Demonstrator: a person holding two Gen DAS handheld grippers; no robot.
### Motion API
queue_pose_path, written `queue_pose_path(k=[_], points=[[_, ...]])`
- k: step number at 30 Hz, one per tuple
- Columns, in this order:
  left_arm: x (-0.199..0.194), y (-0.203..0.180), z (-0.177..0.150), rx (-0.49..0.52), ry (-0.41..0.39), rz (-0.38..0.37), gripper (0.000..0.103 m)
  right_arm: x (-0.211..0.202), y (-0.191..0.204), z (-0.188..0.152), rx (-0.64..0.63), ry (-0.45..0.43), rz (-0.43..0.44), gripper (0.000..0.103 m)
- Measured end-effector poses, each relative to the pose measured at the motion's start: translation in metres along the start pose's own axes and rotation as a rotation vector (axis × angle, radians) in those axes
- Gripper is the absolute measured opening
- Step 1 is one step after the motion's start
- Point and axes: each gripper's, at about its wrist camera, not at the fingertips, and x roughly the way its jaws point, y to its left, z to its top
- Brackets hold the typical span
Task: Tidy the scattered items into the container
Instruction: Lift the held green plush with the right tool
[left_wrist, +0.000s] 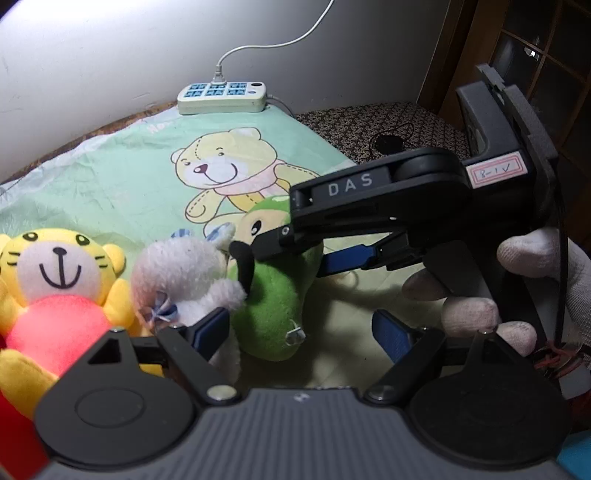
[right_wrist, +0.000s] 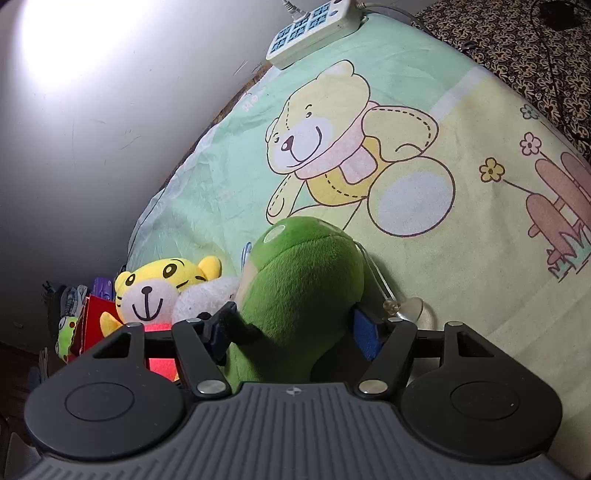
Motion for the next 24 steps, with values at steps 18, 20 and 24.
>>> queue_pose_path(k=[18, 20, 24], points=[[0.040, -0.037, 0.001, 0.098, 0.120, 0.024, 0.090, -0.036, -0.018, -0.010, -0.118, 0.069, -0.020, 0.070], [0.043, -0.038, 0.002, 0.094, 0.125, 0.039, 0.087, -0.034, -0.015, -0.011, -0.122, 0.065, -0.028, 0.070], [0.048, -0.044, 0.002, 0.128, 0.145, 0.108, 0.077, -0.030, -0.012, -0.010, -0.095, 0.045, -0.038, 0.069]])
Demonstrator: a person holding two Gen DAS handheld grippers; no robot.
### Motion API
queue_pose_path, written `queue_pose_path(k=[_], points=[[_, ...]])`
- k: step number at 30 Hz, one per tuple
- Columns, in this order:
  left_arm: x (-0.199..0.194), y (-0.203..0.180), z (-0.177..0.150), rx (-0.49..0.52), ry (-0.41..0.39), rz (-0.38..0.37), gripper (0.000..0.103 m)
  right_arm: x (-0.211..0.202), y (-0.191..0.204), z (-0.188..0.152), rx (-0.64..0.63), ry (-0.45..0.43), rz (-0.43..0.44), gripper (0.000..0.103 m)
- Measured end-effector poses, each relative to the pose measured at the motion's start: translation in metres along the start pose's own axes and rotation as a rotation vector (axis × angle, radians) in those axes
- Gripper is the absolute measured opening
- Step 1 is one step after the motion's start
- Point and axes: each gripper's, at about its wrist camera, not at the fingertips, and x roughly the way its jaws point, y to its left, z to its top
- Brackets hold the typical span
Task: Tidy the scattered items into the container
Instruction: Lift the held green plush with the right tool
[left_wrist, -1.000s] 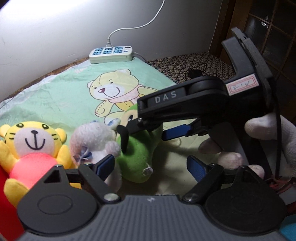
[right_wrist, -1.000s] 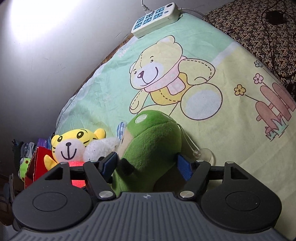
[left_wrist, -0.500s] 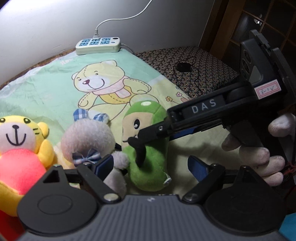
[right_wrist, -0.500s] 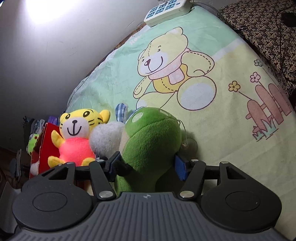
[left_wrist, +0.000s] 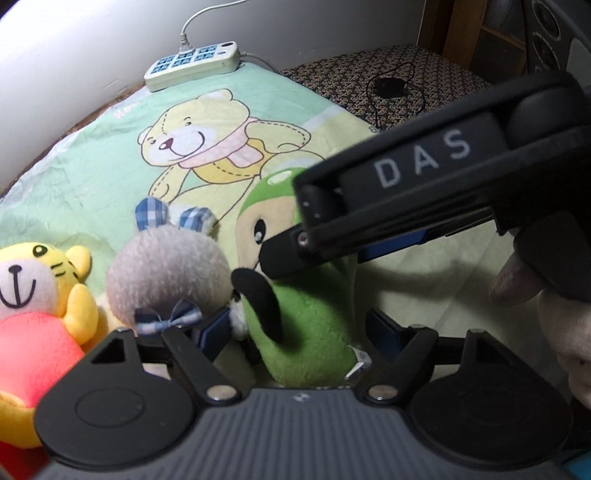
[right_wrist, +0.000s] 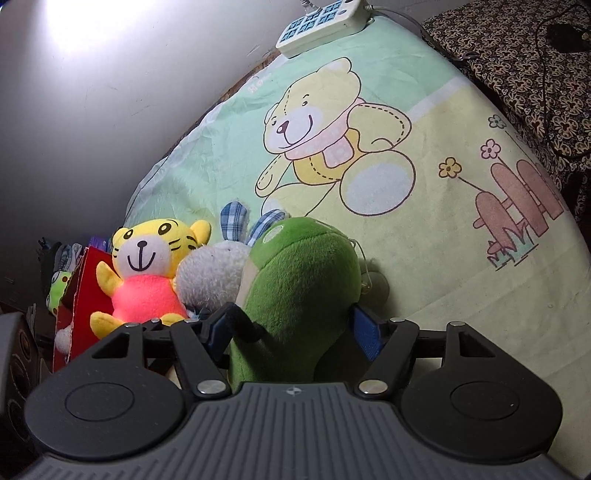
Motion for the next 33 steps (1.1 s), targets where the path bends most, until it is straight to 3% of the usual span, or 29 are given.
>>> queue_pose_path(k=[7, 19, 25, 31, 33], points=[[-0.007, -0.002, -0.003, 0.011, 0.003, 0.018, 0.067, -0.007, 0.017, -0.007, -0.072, -0.012, -0.046, 0.063], [-0.065, -0.022, -0.026, 0.081, -0.075, 0.003, 0.067, -0.048, 0.055, -0.032, -0.197, -0.020, -0.081, 0.063], [-0.099, -0.010, -0.040, 0.022, -0.094, 0.004, 0.067, -0.058, 0.082, -0.041, -0.266, -0.014, -0.047, 0.063], [-0.121, 0.004, -0.062, -0.033, -0.122, 0.011, 0.070, -0.055, 0.103, -0.050, -0.319, 0.006, -0.015, 0.064], [-0.120, 0.007, -0.071, -0.030, -0.124, -0.012, 0.079, -0.049, 0.103, -0.056, -0.310, 0.019, -0.020, 0.064]])
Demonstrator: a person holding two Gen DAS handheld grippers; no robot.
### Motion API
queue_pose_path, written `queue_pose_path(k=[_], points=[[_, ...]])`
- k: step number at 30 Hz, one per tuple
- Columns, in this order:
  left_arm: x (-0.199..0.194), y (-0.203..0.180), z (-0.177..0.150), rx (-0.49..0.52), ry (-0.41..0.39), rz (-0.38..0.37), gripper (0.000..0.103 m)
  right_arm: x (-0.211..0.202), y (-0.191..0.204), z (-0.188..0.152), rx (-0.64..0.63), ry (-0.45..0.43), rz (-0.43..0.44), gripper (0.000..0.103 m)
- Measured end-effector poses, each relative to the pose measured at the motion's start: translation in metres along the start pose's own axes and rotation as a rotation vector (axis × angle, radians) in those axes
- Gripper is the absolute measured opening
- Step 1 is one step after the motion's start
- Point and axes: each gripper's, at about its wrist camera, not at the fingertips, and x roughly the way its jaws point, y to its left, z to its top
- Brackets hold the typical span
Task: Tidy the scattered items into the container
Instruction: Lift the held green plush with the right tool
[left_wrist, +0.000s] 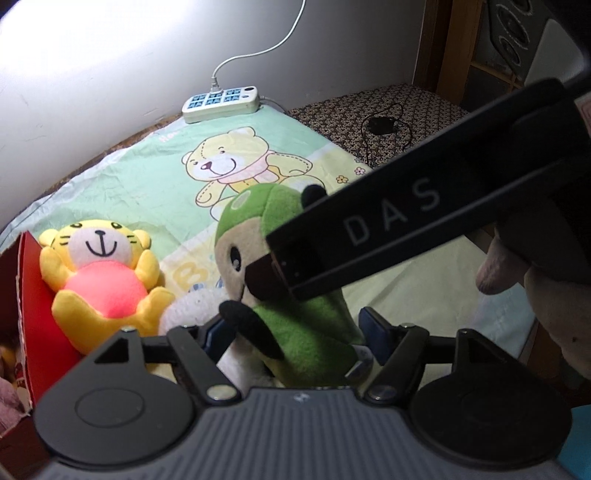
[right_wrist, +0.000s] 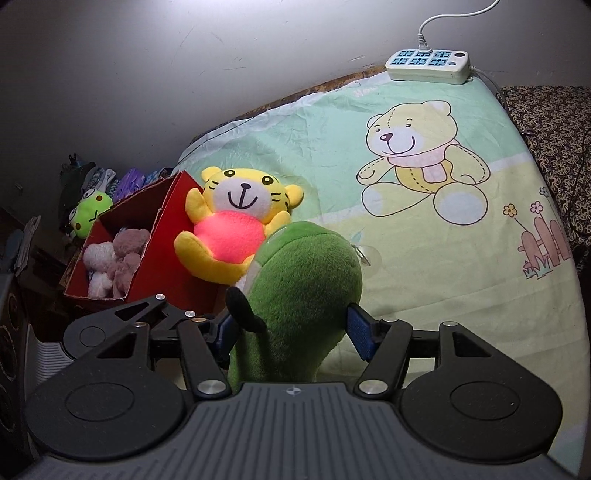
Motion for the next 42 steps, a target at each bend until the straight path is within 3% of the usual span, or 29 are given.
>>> queue_pose_path(k=[1, 3, 6, 11, 14, 17, 20, 22, 26, 27, 34, 42], points=[[0.000, 0.001, -0.005, 0.003, -0.001, -0.026, 0.089, 0.004, -0.001, -0.004, 0.009, 0.006, -0.008, 0.064], [0.004, 0.002, -0.017, 0.009, 0.020, -0.071, 0.096, 0.009, -0.003, -0.012, 0.041, 0.011, -0.044, 0.064], [0.007, 0.000, -0.028, 0.046, 0.052, -0.100, 0.097, 0.006, -0.012, -0.022, 0.126, 0.007, -0.088, 0.063], [-0.013, 0.003, -0.029, 0.082, -0.033, -0.130, 0.098, -0.015, -0.027, -0.031, 0.212, -0.077, -0.196, 0.063], [-0.022, 0.006, -0.023, 0.097, -0.081, -0.187, 0.102, -0.029, -0.040, -0.038, 0.307, -0.122, -0.189, 0.063], [-0.010, 0.012, -0.015, 0.120, -0.069, -0.232, 0.102, -0.039, -0.042, -0.042, 0.328, -0.145, -0.175, 0.063], [0.005, -0.008, -0.014, 0.133, -0.019, -0.234, 0.099, -0.047, -0.042, -0.044, 0.342, -0.163, -0.120, 0.063], [0.011, -0.010, -0.010, 0.112, 0.000, -0.258, 0.092, -0.050, -0.040, -0.045, 0.339, -0.172, -0.097, 0.063], [0.008, -0.006, -0.007, 0.085, -0.011, -0.282, 0.084, -0.053, -0.037, -0.044, 0.311, -0.176, -0.052, 0.063], [0.006, -0.005, -0.007, 0.080, -0.016, -0.286, 0.077, -0.053, -0.036, -0.043, 0.304, -0.174, -0.037, 0.063], [-0.016, 0.003, -0.005, 0.029, -0.061, -0.224, 0.073, -0.053, -0.020, -0.028, 0.222, -0.181, 0.013, 0.063], [-0.072, 0.037, -0.005, -0.052, -0.160, -0.061, 0.071, -0.050, 0.030, 0.006, 0.053, -0.206, 0.120, 0.063]])
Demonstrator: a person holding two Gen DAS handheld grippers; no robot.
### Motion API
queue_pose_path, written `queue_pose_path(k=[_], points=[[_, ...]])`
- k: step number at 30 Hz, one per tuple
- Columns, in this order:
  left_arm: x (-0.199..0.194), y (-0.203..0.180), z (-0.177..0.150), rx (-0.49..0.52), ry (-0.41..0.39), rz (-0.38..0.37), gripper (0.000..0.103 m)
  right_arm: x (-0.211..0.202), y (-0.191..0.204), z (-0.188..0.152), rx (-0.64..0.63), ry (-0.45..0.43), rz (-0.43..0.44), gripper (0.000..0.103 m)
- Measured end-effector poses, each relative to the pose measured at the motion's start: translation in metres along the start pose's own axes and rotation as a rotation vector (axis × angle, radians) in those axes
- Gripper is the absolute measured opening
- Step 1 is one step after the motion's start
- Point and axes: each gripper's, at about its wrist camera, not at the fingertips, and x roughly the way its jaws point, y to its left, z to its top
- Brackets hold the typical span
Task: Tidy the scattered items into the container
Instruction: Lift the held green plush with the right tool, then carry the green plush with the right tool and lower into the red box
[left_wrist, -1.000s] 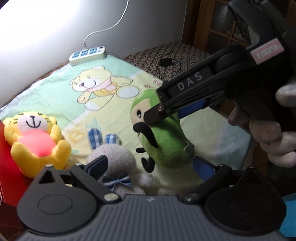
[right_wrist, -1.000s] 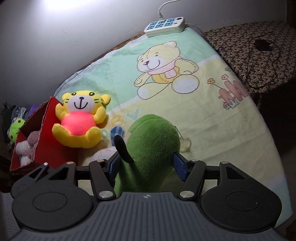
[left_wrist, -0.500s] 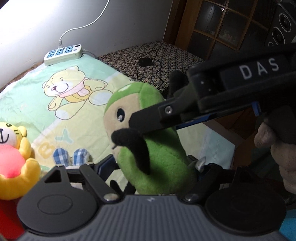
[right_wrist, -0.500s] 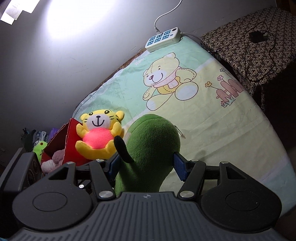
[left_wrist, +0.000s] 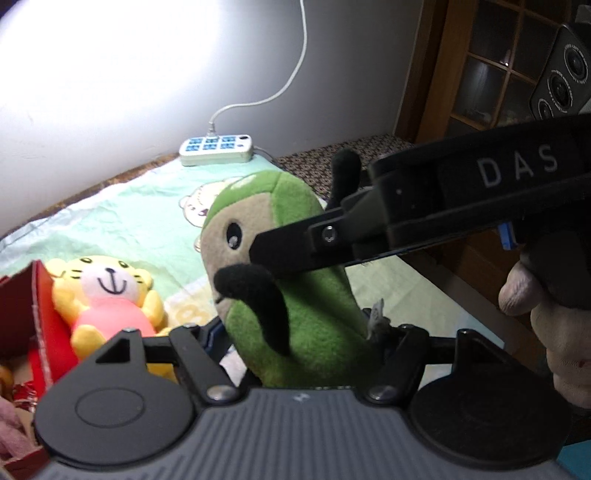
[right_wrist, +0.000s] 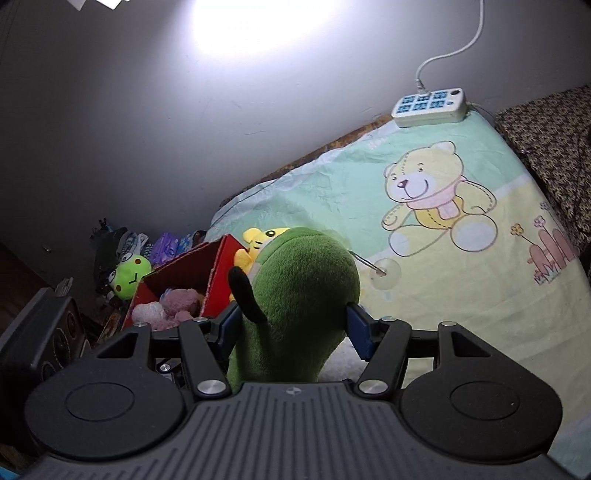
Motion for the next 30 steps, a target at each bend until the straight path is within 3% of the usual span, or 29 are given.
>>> queue_pose_path(k=[11, 20, 30], points=[[-0.089, 0.076, -0.007, -0.051, -0.086, 0.236, 0.071, 0.055, 0.100, 0.028, -0.180, -0.002, 0.190, 0.063], [-0.079, 0.112, -0.015, -0.123, -0.050, 0.323, 0.071, 0.101, 0.146, 0.012, -0.204, 0.034, 0.229, 0.063], [-0.071, 0.150, -0.034, -0.172, 0.022, 0.366, 0.068, 0.151, 0.177, -0.008, -0.244, 0.054, 0.174, 0.063]])
